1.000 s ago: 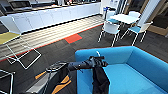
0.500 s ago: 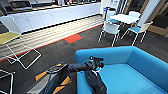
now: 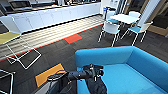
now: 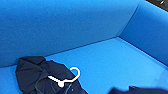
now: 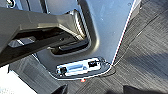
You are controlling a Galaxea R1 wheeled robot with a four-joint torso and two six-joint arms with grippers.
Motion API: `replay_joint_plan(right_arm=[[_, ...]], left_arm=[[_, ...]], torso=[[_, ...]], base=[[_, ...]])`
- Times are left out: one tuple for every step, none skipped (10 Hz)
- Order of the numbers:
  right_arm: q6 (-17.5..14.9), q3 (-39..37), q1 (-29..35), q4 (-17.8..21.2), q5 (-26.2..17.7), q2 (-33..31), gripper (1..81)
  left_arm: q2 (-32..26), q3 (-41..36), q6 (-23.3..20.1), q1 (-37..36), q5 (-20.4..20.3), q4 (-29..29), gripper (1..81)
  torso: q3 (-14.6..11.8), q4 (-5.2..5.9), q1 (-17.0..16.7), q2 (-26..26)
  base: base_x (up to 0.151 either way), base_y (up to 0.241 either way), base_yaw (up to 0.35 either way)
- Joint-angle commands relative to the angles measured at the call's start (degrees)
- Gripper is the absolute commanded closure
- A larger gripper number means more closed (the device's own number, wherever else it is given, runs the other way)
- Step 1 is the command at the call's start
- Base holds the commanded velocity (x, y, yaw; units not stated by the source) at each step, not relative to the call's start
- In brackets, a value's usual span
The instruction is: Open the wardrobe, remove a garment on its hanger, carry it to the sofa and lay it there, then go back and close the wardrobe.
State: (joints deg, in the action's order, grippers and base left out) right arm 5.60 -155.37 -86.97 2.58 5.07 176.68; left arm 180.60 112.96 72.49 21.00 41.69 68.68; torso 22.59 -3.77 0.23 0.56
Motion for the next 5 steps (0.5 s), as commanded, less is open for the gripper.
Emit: replay_joint_plan(right_arm=[[-0.06,0.43,-0.36,-0.21,-4.10,0.45,1.0],[-0.06,0.43,-0.53,-0.21,-4.10,0.45,1.0],[-0.06,0.34,-0.54,-0.12,-4.10,0.45,1.0],[-0.06,0.34,-0.54,-0.12,-4.10,0.45,1.0],[-0.06,0.43,-0.53,-0.21,-4.10,0.45,1.0]], left_arm=[[-0.41,-10.47,-0.15,-2.77,-3.90,0.67,1.0],[-2.87,-12.58,-0.15,0.03,-4.25,0.84,1.0],[-5.67,-14.85,-0.15,3.20,-4.25,1.45,1.0],[-7.88,-16.45,-0.24,6.79,-4.25,1.54,1.0],[-11.01,-18.72,-0.24,10.05,-4.34,1.80,1.0]], torso=[[0.00,0.00,0.00,0.00],[0.00,0.00,0.00,0.00],[0.00,0.00,0.00,0.00],[0.00,0.00,0.00,0.00],[0.00,0.00,0.00,0.00]], base=[[0.000,0.000,0.000],[0.000,0.000,0.000],[0.000,0.000,0.000],[0.000,0.000,0.000],[0.000,0.000,0.000]])
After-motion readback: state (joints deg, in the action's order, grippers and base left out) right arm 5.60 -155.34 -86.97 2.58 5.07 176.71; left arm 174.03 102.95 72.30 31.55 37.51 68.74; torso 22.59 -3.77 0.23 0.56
